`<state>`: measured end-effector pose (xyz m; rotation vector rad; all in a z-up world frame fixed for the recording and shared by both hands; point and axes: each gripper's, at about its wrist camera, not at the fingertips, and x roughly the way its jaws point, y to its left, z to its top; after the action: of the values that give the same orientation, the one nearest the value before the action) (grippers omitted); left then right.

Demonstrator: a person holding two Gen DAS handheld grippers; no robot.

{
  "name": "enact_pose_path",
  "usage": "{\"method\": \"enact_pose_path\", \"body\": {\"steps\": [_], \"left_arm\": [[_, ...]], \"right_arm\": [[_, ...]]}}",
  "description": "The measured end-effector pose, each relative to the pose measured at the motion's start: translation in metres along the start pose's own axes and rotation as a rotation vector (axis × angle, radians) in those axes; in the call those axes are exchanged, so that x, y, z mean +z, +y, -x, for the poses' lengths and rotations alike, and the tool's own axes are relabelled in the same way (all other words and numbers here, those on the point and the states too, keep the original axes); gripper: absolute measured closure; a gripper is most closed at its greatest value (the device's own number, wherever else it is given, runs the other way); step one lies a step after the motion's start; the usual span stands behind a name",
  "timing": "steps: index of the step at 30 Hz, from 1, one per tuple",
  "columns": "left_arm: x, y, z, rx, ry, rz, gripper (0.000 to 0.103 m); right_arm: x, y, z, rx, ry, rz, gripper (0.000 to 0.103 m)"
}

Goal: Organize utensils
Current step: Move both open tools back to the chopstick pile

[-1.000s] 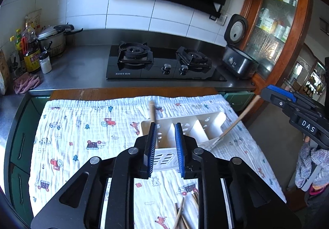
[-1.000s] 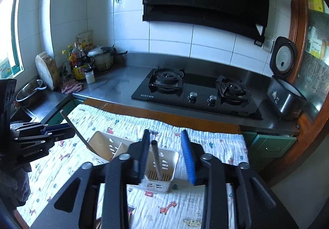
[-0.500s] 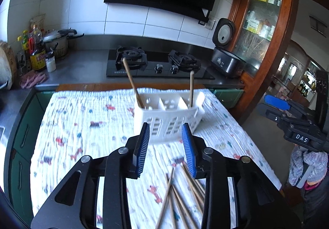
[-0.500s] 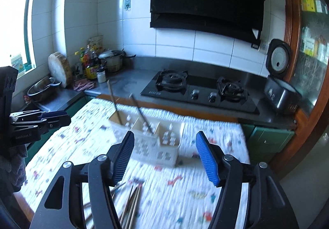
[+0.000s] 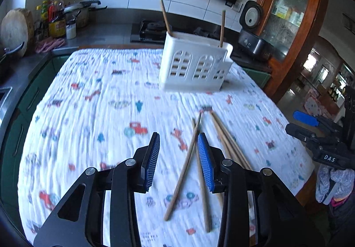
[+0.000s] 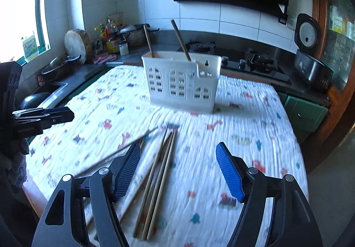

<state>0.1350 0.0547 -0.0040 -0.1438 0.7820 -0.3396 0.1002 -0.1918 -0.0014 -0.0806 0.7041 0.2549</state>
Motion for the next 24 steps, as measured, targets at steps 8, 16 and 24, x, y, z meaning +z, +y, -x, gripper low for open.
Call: {"method": "enact_pose_path", "body": {"steps": [8,16,24], "left_arm": [[-0.044,0.004,-0.005,0.025,0.05,-0.004,0.066],[-0.068,0.004,-0.01,0.019,0.089,-0.015,0.066],[-0.074,0.005,-0.017,0.029,0.105,-0.018,0.066]], "right_arm": [[-0.061,0.009,-0.013,-0.007,0.084,-0.032,0.044],[-0.089,0.014,-0.03,0.023,0.147,-0.087,0.063],[-0.096,0.017,-0.041,0.026,0.176,-0.1,0.077]]}}
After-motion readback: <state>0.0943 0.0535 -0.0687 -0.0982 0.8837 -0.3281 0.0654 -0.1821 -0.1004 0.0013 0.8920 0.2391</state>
